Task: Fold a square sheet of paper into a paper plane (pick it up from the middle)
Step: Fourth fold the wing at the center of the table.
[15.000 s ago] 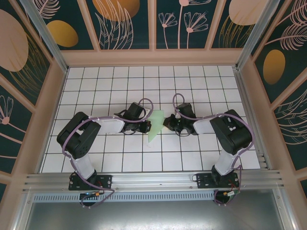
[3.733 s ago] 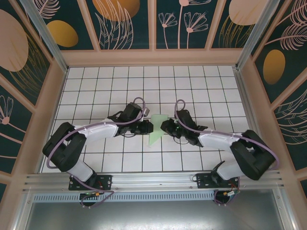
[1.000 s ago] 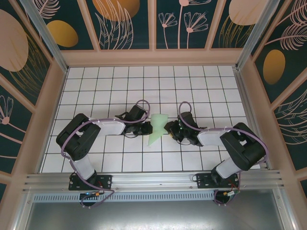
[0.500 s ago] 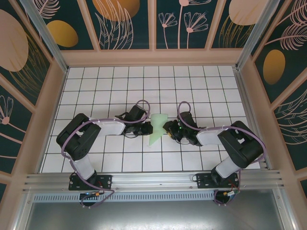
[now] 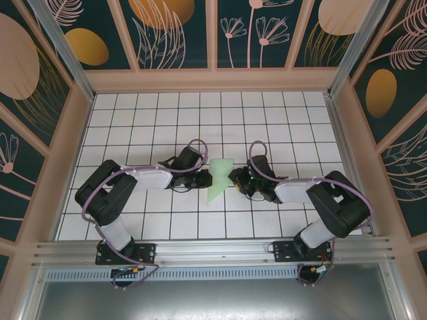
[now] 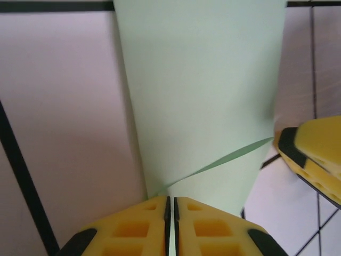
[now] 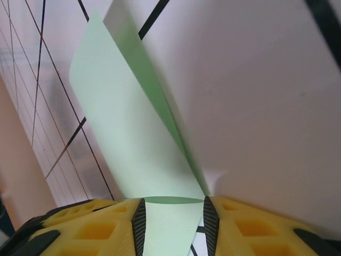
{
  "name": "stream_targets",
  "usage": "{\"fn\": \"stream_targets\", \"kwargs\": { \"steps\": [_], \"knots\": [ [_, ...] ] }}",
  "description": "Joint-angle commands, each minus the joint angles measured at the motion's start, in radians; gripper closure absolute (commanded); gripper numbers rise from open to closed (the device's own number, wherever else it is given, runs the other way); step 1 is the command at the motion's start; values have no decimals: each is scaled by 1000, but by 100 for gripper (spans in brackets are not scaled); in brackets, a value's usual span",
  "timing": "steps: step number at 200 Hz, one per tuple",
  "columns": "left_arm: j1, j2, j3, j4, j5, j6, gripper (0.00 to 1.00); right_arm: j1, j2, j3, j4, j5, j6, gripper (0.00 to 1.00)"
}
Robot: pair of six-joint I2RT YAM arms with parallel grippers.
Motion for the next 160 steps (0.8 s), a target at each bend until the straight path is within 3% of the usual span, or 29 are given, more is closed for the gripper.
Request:
{"fn": "stream_targets", "kwargs": {
  "steps": [1, 45, 160],
  "knots": [
    [-3, -72, 24, -15, -31, 34, 84, -4, -36, 18, -73, 41, -33, 63],
    [1, -54, 77, -38, -95, 52, 83, -7, -19, 10, -38, 9, -29, 61],
    [2, 93, 101, -40, -91, 58, 83, -7, 21, 13, 14, -30, -23, 60]
  ]
}}
